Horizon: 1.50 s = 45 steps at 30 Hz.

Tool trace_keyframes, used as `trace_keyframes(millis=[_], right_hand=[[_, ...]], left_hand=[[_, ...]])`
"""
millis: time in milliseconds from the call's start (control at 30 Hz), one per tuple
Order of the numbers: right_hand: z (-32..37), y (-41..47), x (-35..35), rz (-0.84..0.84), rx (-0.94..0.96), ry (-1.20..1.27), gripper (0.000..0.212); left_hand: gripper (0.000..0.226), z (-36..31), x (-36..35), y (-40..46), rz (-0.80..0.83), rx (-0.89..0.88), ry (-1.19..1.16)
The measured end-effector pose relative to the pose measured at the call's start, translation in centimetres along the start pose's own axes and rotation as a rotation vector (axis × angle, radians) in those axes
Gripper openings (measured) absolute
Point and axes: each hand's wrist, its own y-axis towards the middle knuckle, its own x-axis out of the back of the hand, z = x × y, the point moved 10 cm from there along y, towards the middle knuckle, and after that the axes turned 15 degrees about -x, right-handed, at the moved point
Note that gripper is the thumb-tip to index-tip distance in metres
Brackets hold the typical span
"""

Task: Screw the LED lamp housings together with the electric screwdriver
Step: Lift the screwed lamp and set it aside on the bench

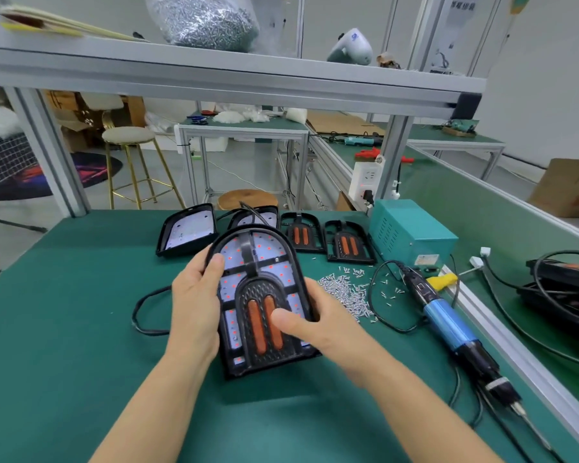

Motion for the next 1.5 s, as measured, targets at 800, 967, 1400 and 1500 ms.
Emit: trace_keyframes(millis=[800,967,1400,1500], right_hand=[[-3.6,2.9,-0.8,-0.053,-0.054,0.387,0.014],[-1.2,3.0,-1.0,-0.093,0.074,0.189,0.017],[3.3,2.8,0.4,-0.204,0.226,-0.008,0.013],[4.7,2.3,1.2,-0.251,0.271,0.017,0.020]], left_hand=[[0.035,3.7,12.2,2.5,0.135,0.113,0.949],[0.046,1.3,11.4,2.6,-0.006,-0.032,0.518],[0.040,-2.3,7.6,4.6,-0.027,0.005,-0.114],[0.038,-2.3,6.5,4.4,0.015,0.020,-0.162]])
